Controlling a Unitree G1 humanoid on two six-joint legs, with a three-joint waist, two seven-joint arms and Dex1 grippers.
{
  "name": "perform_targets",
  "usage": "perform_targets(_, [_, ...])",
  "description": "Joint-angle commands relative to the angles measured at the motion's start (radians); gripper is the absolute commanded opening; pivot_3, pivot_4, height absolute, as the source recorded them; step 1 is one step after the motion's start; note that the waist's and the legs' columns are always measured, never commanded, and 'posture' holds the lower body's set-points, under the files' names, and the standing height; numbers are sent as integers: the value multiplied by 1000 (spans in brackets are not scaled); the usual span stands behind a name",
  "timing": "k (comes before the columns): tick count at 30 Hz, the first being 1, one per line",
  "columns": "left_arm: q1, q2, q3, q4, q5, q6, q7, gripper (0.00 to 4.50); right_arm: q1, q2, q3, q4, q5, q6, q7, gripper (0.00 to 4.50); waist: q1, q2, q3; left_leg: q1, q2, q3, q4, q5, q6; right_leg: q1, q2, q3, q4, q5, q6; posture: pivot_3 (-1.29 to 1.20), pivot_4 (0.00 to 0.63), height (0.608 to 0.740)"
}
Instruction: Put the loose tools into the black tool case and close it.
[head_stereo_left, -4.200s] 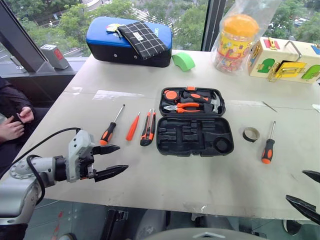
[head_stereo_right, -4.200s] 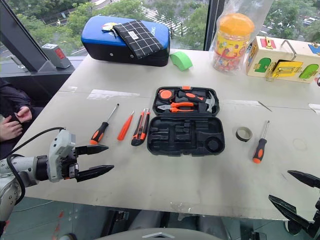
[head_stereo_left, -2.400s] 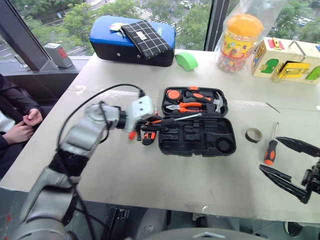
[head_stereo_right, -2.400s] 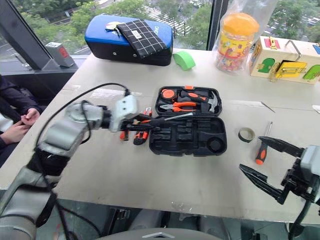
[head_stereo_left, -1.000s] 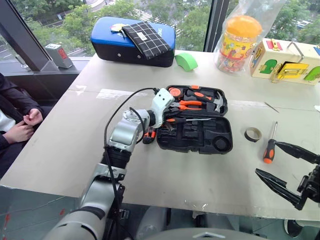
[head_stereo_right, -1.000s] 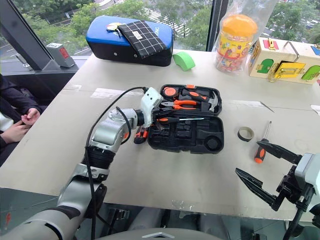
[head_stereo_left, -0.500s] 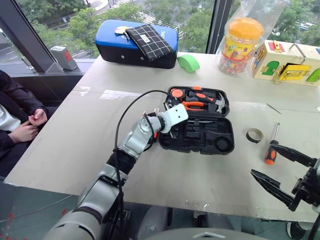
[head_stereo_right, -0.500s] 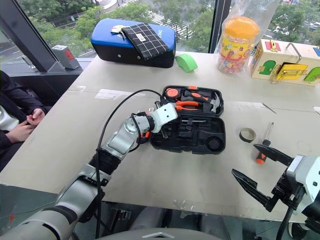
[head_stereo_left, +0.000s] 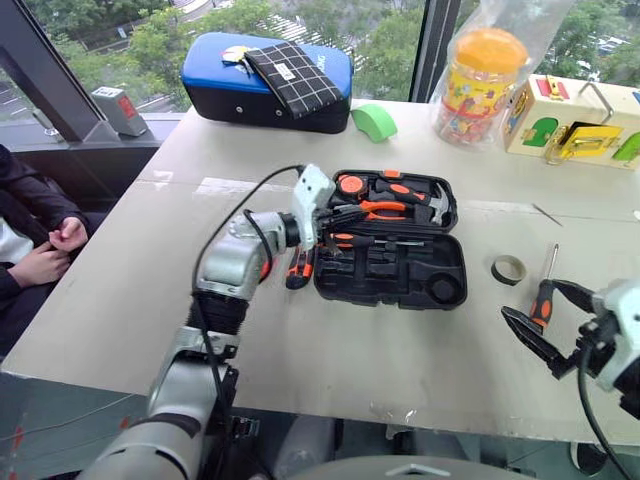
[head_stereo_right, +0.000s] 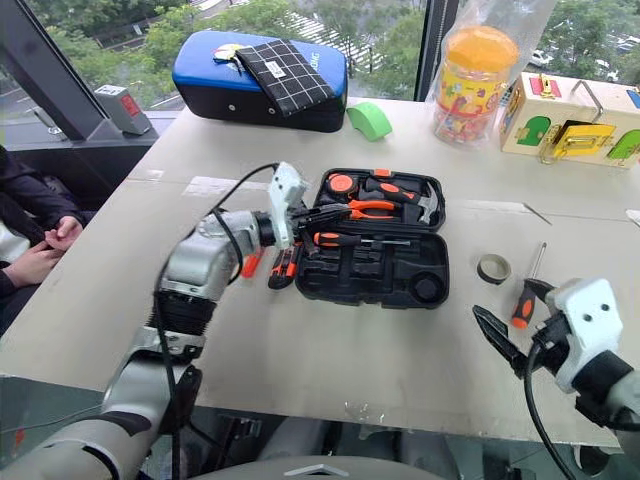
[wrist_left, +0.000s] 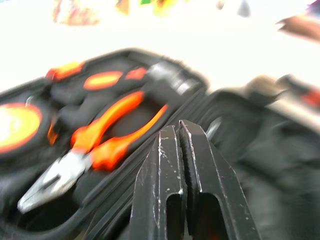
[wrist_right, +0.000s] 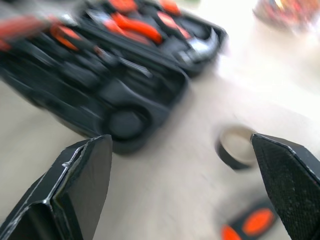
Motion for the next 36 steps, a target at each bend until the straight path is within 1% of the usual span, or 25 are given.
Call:
perform_targets(1, [18, 119, -16, -286, -178, 163, -191, 1442, -266, 47, 33, 90, 27, 369, -315, 4500, -17, -3, 2, 0, 0, 0, 0, 0, 0, 0, 0, 0, 0, 0, 0, 0, 150, 740])
perform_targets(2, [24, 142, -23, -327, -194, 183, -204, 1937, -328, 71, 35, 108, 11, 448, -363, 4500, -15, 0, 2, 0, 1, 0, 1, 1, -1, 0, 1, 1, 0, 1, -2, 0, 150, 740])
perform_targets(3, [31, 164, -29, -362, -203, 191, -218, 2379, -393, 101, 38, 126, -15, 526, -412, 4500, -13, 2, 2, 0, 0, 0, 1, 0, 1, 0, 0, 2, -1, -1, -6, 0, 150, 740])
perform_targets(5, [47, 179, -45, -424, -213, 208, -212, 3338, -453, 127, 21, 149, -39, 619, -446, 4500, -10, 4, 2, 0, -1, 0, 1, -1, 1, 1, 0, 1, -1, -1, -6, 0, 150, 740])
perform_targets(6, [53, 196, -45, -452, -221, 218, -215, 3832, -509, 149, 30, 178, -56, 675, -463, 4500, -9, 5, 2, 0, 0, -1, 1, -1, 1, 1, 1, 0, -1, -1, -6, 0, 150, 740])
perform_targets(9, [66, 228, -40, -507, -234, 230, -212, 3832, -663, 234, 45, 282, -100, 824, -485, 4500, -18, 3, 2, 1, -1, -1, 1, 0, 2, 1, 2, 0, 0, -1, -5, 0, 150, 740])
perform_targets(11, [76, 238, -50, -544, -230, 221, -205, 3832, -685, 236, 66, 342, -137, 844, -487, 4500, -17, 5, 3, 2, -1, 0, 1, 0, 2, 2, 7, 3, 0, 0, -5, 0, 150, 740])
perform_targets(12, [78, 237, -49, -560, -237, 229, -194, 3888, -688, 230, 71, 361, -151, 844, -482, 3975, -13, 5, 3, 2, -1, 0, 1, 0, 2, 2, 7, 3, 0, 1, -3, 0, 150, 740])
perform_targets(13, [76, 234, -44, -569, -249, 243, -181, 3888, -693, 226, 79, 378, -164, 844, -476, 3789, -11, 5, 3, 2, -1, 0, 0, -1, 2, 2, 7, 3, 0, 1, -3, 0, 150, 740])
perform_targets(15, [84, 239, -37, -584, -255, 251, -167, 3888, -697, 217, 91, 400, -176, 844, -464, 2857, -12, 6, 3, 2, -1, 0, 0, 0, 2, 2, 7, 3, 0, 1, -3, 0, 150, 740])
perform_targets(19, [104, 249, -28, -601, -268, 252, -149, 3888, -696, 199, 88, 409, -201, 844, -447, 841, -13, 6, 3, 3, -1, 1, 0, -1, 2, 3, 8, 3, 0, 1, -2, 0, 150, 740])
perform_targets(20, [113, 254, -24, -605, -271, 248, -147, 3888, -694, 189, 79, 404, -208, 844, -443, 705, -13, 6, 4, 3, -1, 0, 0, -1, 2, 4, 8, 3, 0, 1, -2, 0, 150, 740])
perform_targets(22, [134, 248, -3, -617, -287, 243, -126, 3888, -666, 146, 21, 377, -201, 844, -417, 708, -12, 6, 4, 4, -1, 1, 0, -1, 2, 4, 8, 3, 0, 1, -2, 0, 150, 740])
perform_targets(24, [162, 231, 26, -625, -284, 223, -79, 3888, -634, 72, -17, 334, -214, 844, -382, 708, -13, 7, 4, 3, -1, 0, 0, -1, 2, 4, 8, 3, 0, 1, -2, 0, 150, 740])
perform_targets(25, [187, 180, 63, -617, -316, 189, -53, 3888, -625, 31, -37, 306, -210, 826, -347, 708, -13, 8, 5, 3, -1, 1, 1, -1, 2, 4, 8, 3, 0, 1, -2, 0, 150, 740])
perform_targets(26, [207, 173, 77, -610, -331, 155, -82, 3888, -629, 1, -54, 278, -191, 810, -304, 708, -13, 9, 5, 3, -1, 1, 0, -1, 2, 4, 8, 3, 0, 1, -2, 0, 150, 740])
perform_targets(27, [226, 188, 96, -608, -355, 176, -91, 3888, -643, -25, -62, 245, -155, 775, -247, 708, -17, 10, 5, 4, -1, 2, 0, -1, 2, 4, 8, 3, -1, 1, -2, 0, 150, 740])
perform_targets(29, [256, 220, 141, -605, -395, 200, -111, 3888, -675, -62, -31, 198, -91, 684, -133, 708, -33, 8, 7, 6, 1, 4, 0, -1, 2, 4, 8, 3, 0, 1, -2, 0, 150, 740])
perform_targets(31, [313, 251, 206, -614, -449, 204, -130, 3888, -713, -159, 120, 166, -71, 574, -4, 708, -46, 8, 8, 10, 4, 4, -2, -1, 2, 6, 8, 5, 0, 1, -2, 0, 150, 740])
perform_targets(32, [350, 271, 230, -623, -446, 186, -141, 3888, -744, -193, 209, 168, -82, 505, 52, 708, -57, 7, 8, 12, 4, 4, -3, -1, 2, 6, 9, 6, 0, 1, -2, 0, 150, 740])
perform_targets(34, [416, 299, 298, -634, -474, 190, -128, 3888, -830, -248, 431, 213, -166, 327, 162, 708, -63, 6, 9, 15, 6, 5, -8, -1, 2, 7, 9, 6, -1, -2, -4, 0, 150, 740])
perform_targets(36, [487, 332, 348, -637, -447, 149, -143, 3888, -928, -284, 648, 301, -292, 167, 264, 708, -66, 5, 11, 15, 8, 4, -8, -1, 2, 6, 9, 6, -1, -2, -5, 0, 150, 740])
